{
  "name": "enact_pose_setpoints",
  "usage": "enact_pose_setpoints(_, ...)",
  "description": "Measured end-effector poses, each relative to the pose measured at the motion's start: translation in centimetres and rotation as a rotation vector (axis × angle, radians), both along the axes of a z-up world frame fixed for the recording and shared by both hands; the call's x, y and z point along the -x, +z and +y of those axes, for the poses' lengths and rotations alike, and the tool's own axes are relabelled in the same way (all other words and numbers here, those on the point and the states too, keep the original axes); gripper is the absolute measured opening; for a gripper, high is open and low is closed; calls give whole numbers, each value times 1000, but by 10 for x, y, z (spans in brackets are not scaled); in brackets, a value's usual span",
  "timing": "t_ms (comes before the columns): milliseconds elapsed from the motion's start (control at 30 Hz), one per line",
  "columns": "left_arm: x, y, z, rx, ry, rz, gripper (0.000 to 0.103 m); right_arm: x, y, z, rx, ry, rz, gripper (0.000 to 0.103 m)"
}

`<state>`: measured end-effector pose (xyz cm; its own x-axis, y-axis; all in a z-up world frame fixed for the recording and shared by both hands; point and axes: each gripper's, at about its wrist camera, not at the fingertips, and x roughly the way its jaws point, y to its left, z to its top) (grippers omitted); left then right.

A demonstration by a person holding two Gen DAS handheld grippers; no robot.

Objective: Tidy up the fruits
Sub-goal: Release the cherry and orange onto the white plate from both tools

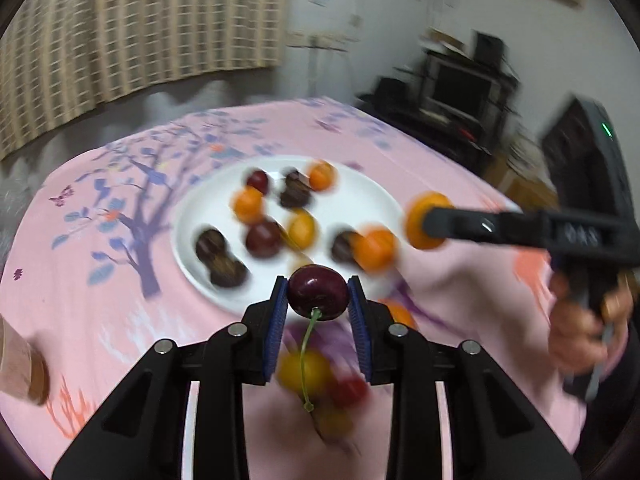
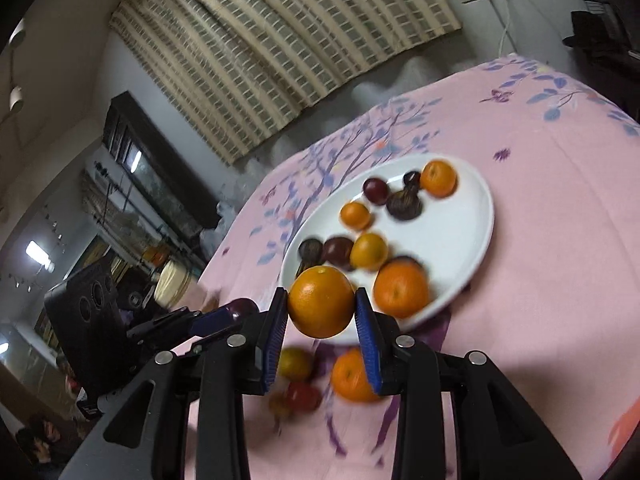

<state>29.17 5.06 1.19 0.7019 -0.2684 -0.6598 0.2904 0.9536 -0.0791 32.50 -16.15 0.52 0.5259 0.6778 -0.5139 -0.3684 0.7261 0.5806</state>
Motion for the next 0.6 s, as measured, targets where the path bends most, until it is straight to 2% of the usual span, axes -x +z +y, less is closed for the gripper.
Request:
enact_pose_setpoints(133, -51, -9, 8, 21, 97, 11, 30, -36, -9, 4, 80, -68, -28, 34)
enact_pose_setpoints(200, -64, -13, 8, 18, 125, 21, 32, -46, -16, 5, 111, -83, -25, 36)
enact_pose_setpoints(233, -66, -15, 9, 13, 150, 24, 55, -46, -20, 5, 114, -82, -17, 42)
enact_pose_setpoints(267, -65, -15, 11, 11, 167, 30, 70, -44, -20, 3, 104, -77, -21, 46)
enact_pose_setpoints(300, -61, -12, 15, 21, 184, 14, 88, -40, -17, 1, 96, -72, -34, 46)
enact_pose_setpoints(400, -48, -2, 24, 14, 230, -46, 94, -22, -6, -1, 94, -58, -84, 47)
enact_pose_setpoints(600, -25, 2, 48, 67, 297, -15, 97, 6, -6, 3, 101, 5, -81, 51)
